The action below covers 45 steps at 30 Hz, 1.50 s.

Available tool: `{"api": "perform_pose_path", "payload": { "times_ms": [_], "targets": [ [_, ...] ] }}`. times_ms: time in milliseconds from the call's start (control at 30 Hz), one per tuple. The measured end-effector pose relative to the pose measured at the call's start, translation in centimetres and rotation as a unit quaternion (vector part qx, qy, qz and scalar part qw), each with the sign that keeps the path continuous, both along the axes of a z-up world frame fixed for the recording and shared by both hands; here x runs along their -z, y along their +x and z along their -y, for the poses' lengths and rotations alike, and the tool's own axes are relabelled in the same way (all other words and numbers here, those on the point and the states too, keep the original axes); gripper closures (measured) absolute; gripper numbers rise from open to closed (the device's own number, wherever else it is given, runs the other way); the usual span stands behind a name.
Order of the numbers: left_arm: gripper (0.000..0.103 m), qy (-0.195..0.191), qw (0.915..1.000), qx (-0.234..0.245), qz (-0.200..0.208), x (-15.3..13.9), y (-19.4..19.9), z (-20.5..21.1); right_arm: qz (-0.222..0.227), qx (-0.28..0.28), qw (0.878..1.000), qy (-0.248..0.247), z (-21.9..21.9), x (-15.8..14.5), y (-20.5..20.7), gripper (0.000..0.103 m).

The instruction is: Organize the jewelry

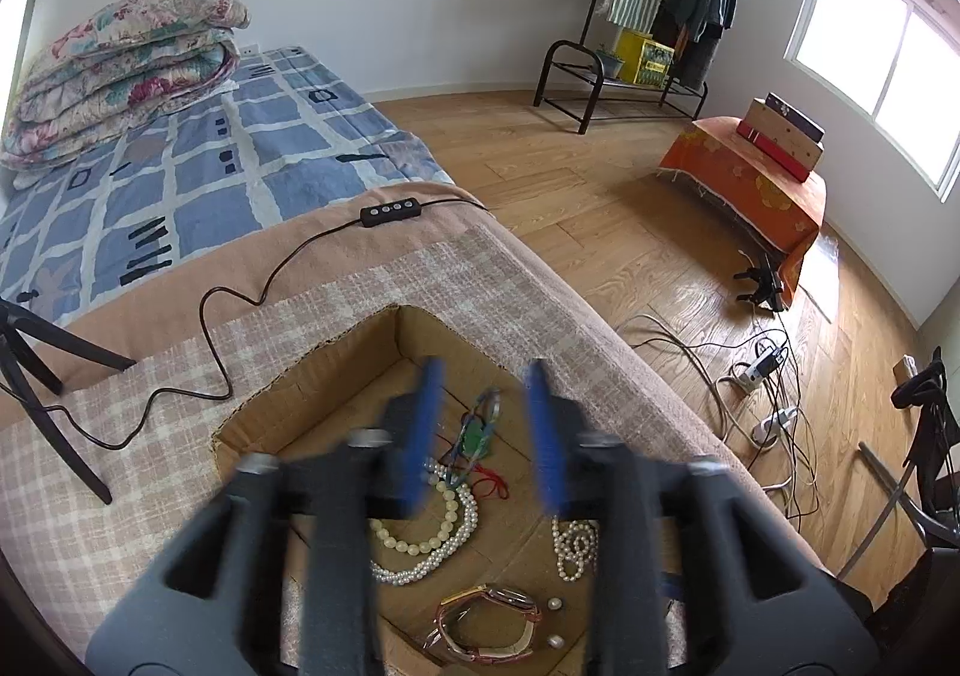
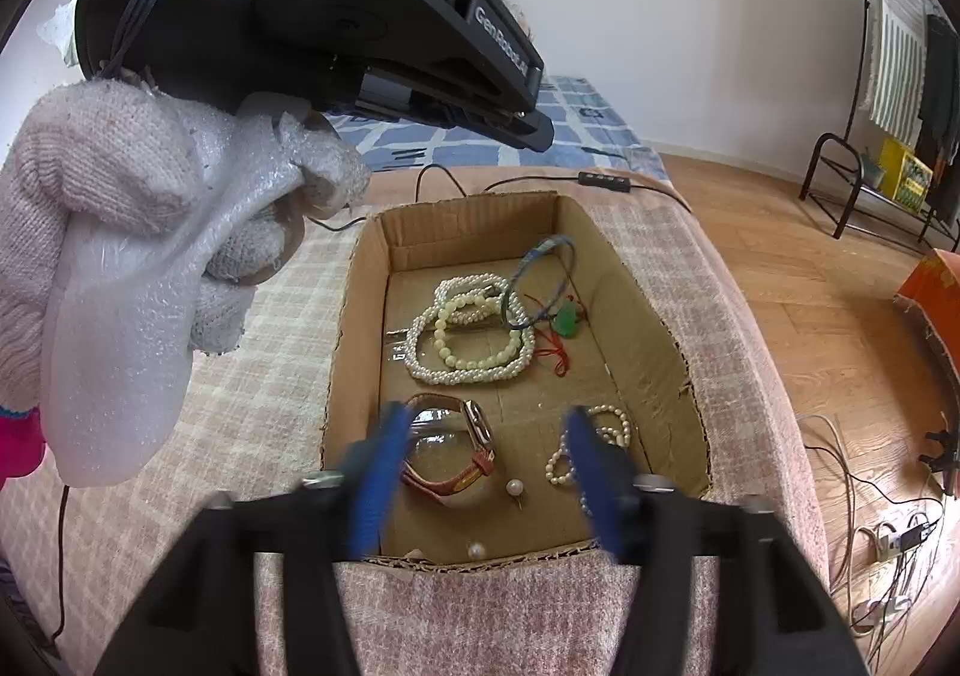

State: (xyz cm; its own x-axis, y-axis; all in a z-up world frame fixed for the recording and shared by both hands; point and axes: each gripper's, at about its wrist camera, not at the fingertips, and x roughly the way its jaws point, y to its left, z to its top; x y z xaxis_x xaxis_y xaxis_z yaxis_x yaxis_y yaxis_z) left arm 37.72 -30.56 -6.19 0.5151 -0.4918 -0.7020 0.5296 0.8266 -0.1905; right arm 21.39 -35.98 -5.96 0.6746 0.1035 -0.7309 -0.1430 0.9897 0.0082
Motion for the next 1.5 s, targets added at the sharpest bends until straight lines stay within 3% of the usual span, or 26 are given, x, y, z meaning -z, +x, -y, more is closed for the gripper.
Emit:
{"api": "perform_pose_path", "payload": {
  "times_ms": [33,167,300,833,1500],
  "targets": [
    [0.040,-0.004,1.0000,-0.006,0.006,-0.2,-0.1,-0.2,0.004,0.001,1.000,-0.003,-0.1,-0.1,-0.1,0.025],
    [0.038,-0.005,0.9998,-0.018,0.011,-0.8,-0.3,-0.8,0.017,0.009,1.000,-0.015,-0.4,-0.6,-0.3,0.014],
    [0.028,-0.002,0.9996,-0.025,0.016,-1.2,-0.7,-1.2,0.021,0.028,0.999,-0.024,-0.4,-0.9,-0.4,0.000],
    [0.027,0.004,0.9978,-0.047,0.047,-5.0,-3.9,-3.8,0.052,0.033,0.998,-0.031,-1.2,-3.6,-1.6,0.000],
    [0.027,-0.001,0.9894,-0.089,0.114,-12.6,-11.9,-12.3,0.101,0.051,0.993,-0.044,-3.0,-9.2,-6.6,0.000]
  ]
}}
